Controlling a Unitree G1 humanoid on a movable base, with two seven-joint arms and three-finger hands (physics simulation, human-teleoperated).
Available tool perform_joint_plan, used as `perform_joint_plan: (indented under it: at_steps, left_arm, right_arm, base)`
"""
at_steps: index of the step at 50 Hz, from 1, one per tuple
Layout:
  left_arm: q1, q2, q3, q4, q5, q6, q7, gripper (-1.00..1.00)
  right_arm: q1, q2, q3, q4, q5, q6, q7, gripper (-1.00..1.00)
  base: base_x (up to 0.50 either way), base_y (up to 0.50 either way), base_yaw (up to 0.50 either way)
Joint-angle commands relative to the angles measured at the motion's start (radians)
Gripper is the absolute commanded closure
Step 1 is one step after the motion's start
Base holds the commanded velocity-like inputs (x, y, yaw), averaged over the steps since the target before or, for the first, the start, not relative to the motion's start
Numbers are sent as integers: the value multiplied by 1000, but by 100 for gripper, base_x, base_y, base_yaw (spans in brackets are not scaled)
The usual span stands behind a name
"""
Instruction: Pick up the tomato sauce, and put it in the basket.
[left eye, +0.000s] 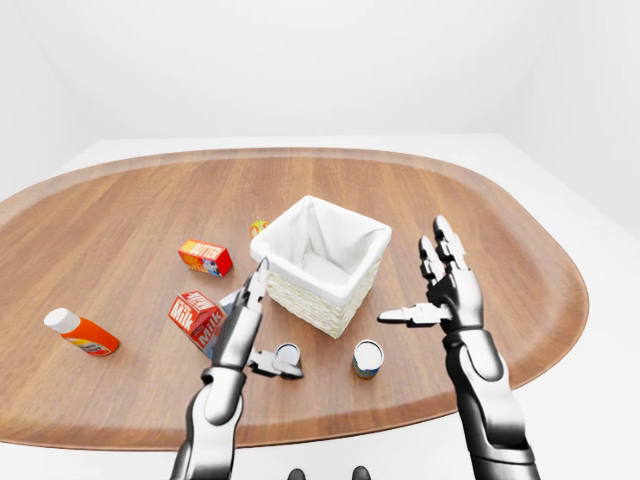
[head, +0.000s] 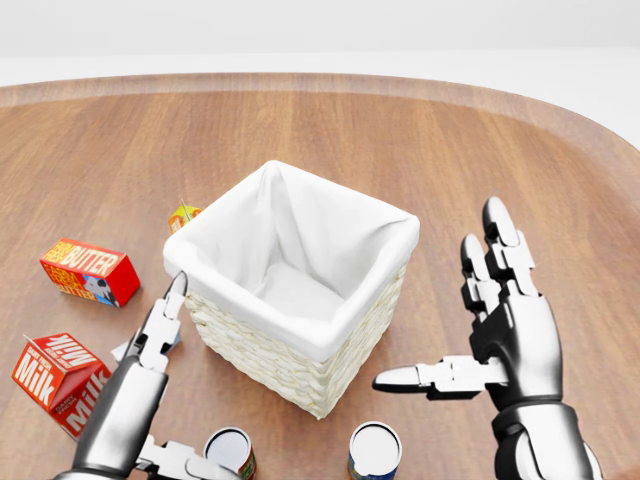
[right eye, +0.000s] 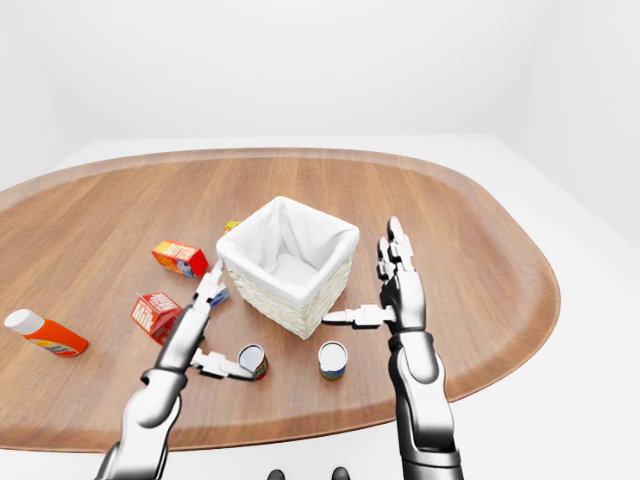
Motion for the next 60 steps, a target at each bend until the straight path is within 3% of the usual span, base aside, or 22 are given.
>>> perform_joint_plan:
  at_steps: [1, 12, 27, 48, 60]
  left_arm:
    - [-1, 3, -3, 45, 8, -26, 12, -100]
    - [0, 2, -11, 74, 22, -42, 22, -100]
    - [7, 4, -28, 129, 45, -84, 53, -100]
    - [-9, 7, -27, 199, 55, -117, 78, -100]
    - [0, 6, -31, 201, 55, -117, 75, -100]
  right_arm:
    - [2, 0, 1, 2, 0, 0, 0, -100]
    - [-4, -1, -2, 9, 1, 0, 0, -100]
    - [-1, 0, 2, 8, -2, 0, 0, -100]
    - [2, 1, 3, 16, -5, 0, 2, -100]
    - [-2, 1, 4, 16, -6, 0, 0, -100]
  base:
    - [0, 0, 0]
    - [0, 0, 0]
    - [0, 0, 0]
    - [0, 0, 0]
    - [0, 0, 0]
